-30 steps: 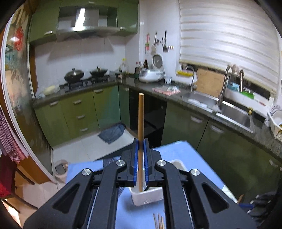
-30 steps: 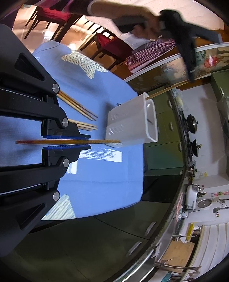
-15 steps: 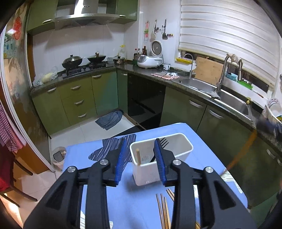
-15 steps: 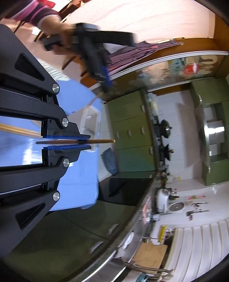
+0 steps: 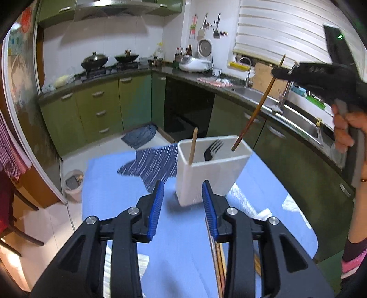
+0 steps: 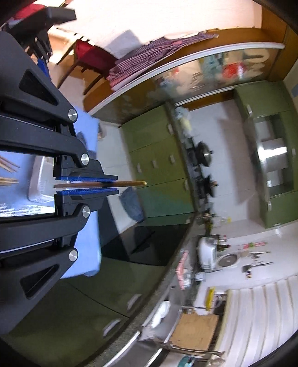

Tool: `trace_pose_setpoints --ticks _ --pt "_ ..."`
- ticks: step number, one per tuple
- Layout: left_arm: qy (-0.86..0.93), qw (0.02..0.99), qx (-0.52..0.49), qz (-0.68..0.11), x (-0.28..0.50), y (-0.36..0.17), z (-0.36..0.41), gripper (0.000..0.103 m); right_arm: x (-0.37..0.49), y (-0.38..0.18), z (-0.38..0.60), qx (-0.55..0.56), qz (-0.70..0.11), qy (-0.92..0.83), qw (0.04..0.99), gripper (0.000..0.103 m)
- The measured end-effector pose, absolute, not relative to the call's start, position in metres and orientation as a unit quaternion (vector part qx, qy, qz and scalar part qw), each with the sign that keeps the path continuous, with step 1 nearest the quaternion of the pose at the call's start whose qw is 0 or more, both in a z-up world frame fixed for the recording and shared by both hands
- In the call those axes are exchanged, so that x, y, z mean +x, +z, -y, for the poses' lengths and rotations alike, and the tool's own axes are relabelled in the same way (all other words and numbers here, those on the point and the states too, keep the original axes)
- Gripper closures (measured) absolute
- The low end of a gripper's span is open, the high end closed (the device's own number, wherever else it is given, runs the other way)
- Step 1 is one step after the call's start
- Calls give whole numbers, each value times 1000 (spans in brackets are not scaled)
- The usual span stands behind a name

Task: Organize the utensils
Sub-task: 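Lower the chopstick into the white holder and open the right gripper, then grasp another wooden chopstick with the left gripper while the right grasps one too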

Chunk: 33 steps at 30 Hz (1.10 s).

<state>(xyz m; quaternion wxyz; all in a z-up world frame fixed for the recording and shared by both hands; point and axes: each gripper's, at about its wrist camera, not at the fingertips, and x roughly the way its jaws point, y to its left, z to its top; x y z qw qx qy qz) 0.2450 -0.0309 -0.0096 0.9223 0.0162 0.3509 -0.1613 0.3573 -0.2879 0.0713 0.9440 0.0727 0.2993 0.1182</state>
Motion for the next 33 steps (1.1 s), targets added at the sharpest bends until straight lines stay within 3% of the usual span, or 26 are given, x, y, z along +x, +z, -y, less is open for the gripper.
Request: trace_pose_setpoints --ticks 6,9,14,16,21,22,25,33 --pt "-162 910 21 -381 244 -35 35 68 370 14 265 42 -357 125 925 96" --pt "-170 899 20 -403 242 -51 43 68 363 3 260 34 -362 128 923 81" --pt "-178 883 28 -434 245 -78 60 63 320 20 279 41 -328 141 933 77" --pt "-180 876 30 -447 249 -91 68 63 297 23 288 39 -321 144 935 70" --pt "-166 850 38 -498 267 -135 87 63 250 -4 318 35 -344 138 928 69" --pt "-163 845 38 -507 270 -142 90 64 244 -13 323 35 -353 136 925 69" --pt "-161 833 43 -528 278 -161 100 84 230 -44 343 42 -381 127 915 69" --pt "-156 816 51 -554 289 -181 119 84 223 -100 385 77 -429 110 893 68"
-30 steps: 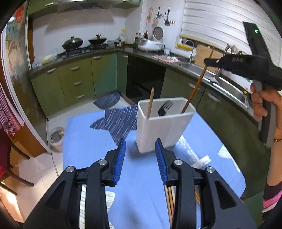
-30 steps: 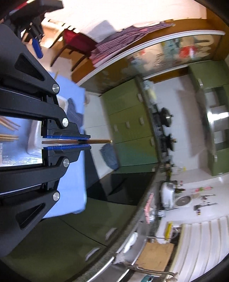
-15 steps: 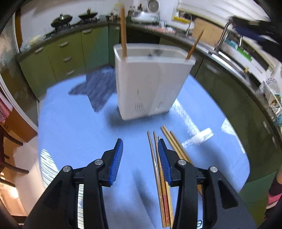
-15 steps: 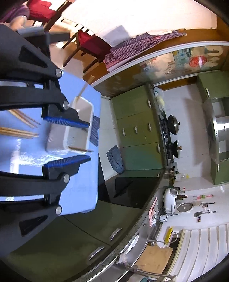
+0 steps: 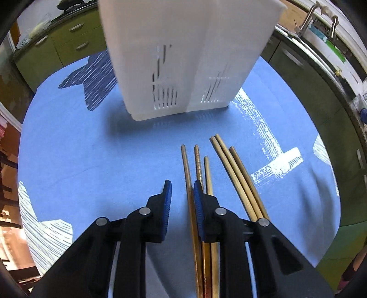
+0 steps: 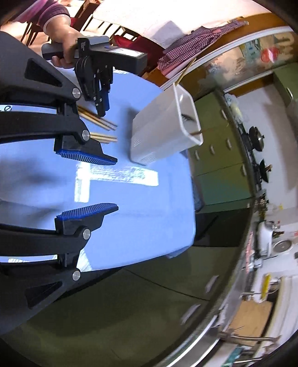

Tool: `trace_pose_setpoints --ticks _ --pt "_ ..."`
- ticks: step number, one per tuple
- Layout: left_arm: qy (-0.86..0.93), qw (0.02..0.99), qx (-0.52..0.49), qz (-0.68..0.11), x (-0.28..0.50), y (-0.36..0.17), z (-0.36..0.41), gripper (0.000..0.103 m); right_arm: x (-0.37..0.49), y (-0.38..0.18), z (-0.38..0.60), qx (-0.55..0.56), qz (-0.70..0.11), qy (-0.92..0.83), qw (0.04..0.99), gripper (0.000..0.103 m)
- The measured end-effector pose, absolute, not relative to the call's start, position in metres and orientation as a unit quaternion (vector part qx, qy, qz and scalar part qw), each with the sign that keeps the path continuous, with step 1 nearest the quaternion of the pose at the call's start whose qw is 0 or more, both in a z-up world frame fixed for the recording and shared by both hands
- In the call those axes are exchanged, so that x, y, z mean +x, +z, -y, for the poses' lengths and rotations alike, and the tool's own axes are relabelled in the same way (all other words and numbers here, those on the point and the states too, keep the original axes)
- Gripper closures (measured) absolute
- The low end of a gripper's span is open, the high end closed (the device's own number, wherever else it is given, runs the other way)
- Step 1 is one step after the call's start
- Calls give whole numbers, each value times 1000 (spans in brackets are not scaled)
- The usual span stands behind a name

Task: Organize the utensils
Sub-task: 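Grasp another wooden chopstick with the left gripper while the right grasps one too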

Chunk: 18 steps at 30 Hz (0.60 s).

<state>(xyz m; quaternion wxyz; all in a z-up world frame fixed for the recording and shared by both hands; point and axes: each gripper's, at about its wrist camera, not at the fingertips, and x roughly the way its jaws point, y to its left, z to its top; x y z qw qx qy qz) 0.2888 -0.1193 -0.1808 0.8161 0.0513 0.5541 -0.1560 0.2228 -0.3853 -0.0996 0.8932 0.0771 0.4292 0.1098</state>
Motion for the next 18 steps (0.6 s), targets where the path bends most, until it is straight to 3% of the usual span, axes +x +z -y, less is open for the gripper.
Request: trace_pose_setpoints --ticks 10,13,18 --pt "-148 800 88 -575 278 -186 129 86 223 -109 382 80 -440 122 886 66" --pt "-145 799 97 -576 274 -187 128 95 225 -115 372 73 -450 124 881 66" --pt "-148 803 73 -573 278 -182 115 97 233 -130 353 55 -474 136 868 66"
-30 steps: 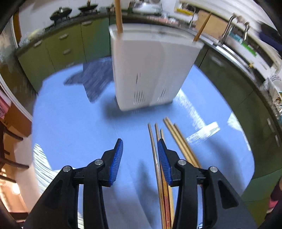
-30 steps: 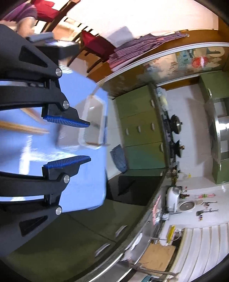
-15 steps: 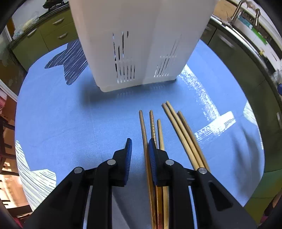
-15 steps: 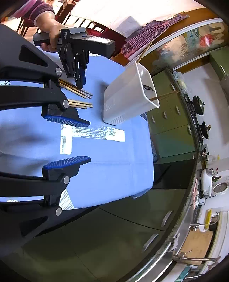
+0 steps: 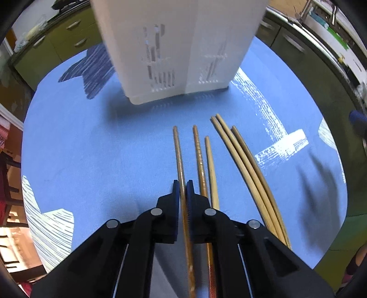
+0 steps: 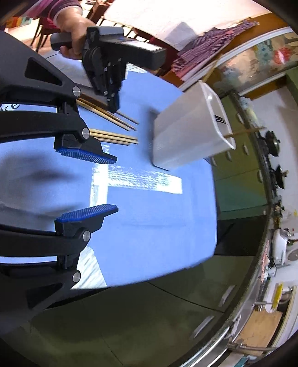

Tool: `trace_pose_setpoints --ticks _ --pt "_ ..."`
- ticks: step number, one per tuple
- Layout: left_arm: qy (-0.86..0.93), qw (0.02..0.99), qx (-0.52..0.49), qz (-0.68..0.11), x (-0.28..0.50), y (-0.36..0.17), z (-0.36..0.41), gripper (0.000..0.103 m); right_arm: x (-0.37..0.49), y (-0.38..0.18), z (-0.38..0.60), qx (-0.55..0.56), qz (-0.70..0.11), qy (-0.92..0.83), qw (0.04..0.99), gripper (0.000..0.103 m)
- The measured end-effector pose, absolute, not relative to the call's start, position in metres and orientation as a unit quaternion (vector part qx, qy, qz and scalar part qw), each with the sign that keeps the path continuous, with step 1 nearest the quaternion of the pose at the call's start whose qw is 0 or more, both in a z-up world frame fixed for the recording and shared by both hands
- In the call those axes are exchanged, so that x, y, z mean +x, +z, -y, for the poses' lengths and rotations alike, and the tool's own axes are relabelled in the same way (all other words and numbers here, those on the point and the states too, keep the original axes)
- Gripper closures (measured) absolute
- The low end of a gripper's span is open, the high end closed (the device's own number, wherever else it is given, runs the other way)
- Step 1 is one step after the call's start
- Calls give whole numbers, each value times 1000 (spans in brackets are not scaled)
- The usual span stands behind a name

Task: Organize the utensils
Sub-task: 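Grasp another wooden chopstick with the left gripper while the right grasps one too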

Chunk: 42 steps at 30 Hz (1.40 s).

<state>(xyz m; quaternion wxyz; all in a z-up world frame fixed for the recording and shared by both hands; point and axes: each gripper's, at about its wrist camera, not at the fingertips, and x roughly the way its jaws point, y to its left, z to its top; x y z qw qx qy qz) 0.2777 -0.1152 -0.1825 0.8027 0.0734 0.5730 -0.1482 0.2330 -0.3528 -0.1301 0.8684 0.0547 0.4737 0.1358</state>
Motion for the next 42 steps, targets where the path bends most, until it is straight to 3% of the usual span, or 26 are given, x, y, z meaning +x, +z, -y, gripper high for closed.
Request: trace_pose_setpoints --ticks 15,22,40,42 --pt "-157 881 25 -447 230 -89 52 97 275 -191 273 -13 -555 172 814 66" --pt "-159 889 23 -429 212 -81 41 97 298 -207 249 -30 -572 164 803 82" --pt "-163 892 29 -422 205 -82 35 97 302 -219 209 -89 -584 154 792 87" --pt "-164 891 31 -421 205 -82 37 97 304 -219 205 -88 -587 160 789 95"
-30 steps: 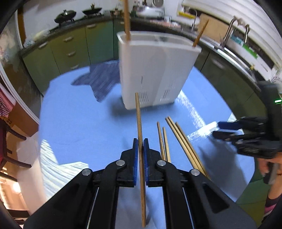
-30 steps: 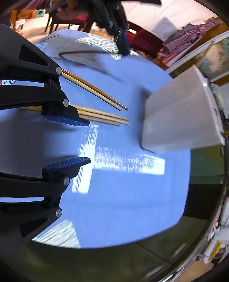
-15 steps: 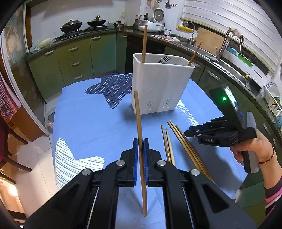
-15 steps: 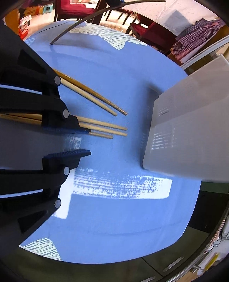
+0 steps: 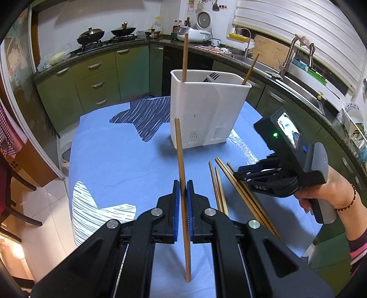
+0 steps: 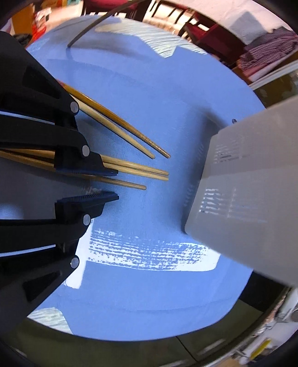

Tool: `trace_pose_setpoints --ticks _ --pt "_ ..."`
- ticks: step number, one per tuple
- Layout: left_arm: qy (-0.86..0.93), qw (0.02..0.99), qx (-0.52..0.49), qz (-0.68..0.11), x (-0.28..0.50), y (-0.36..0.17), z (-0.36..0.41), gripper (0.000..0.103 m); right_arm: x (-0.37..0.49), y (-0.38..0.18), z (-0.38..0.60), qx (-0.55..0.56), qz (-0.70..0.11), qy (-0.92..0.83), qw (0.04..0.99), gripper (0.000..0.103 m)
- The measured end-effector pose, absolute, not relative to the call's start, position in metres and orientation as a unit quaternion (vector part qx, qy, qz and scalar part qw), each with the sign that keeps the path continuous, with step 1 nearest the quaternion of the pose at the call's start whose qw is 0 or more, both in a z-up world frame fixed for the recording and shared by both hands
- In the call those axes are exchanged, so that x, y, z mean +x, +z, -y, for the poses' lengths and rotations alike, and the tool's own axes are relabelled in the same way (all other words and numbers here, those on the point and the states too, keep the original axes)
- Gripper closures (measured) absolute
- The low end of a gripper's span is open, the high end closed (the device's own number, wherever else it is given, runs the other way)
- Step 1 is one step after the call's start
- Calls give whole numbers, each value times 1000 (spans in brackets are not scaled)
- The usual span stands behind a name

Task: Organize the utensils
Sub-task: 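Grasp another wooden chopstick with the left gripper while the right grasps one too, then lower the left gripper's chopstick into the white holder and open it while the right carries its chopstick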

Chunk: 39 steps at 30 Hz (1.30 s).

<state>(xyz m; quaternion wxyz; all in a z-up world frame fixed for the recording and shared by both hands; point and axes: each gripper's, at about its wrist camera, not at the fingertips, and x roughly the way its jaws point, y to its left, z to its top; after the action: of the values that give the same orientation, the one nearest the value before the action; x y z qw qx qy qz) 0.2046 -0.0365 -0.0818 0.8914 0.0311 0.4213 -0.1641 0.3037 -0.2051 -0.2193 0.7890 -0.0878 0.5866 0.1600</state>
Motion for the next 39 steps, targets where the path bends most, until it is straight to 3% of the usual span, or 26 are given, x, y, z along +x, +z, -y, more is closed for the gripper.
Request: trace_pose_setpoints --ticks 7,18,27,33,39 --pt "-164 894 34 -417 203 -78 35 97 296 -199 215 -57 -565 168 806 97" --pt "-163 901 33 -401 195 -67 28 97 220 -102 274 -1 -442 182 878 97" --pt "-167 904 41 -392 189 -57 31 97 177 -76 310 18 -404 175 898 97" --pt "-157 887 32 -433 211 -75 37 97 168 -66 321 28 -393 172 903 97" --pt "-91 850 20 -518 274 -134 30 93 163 -66 324 32 -393 175 902 97"
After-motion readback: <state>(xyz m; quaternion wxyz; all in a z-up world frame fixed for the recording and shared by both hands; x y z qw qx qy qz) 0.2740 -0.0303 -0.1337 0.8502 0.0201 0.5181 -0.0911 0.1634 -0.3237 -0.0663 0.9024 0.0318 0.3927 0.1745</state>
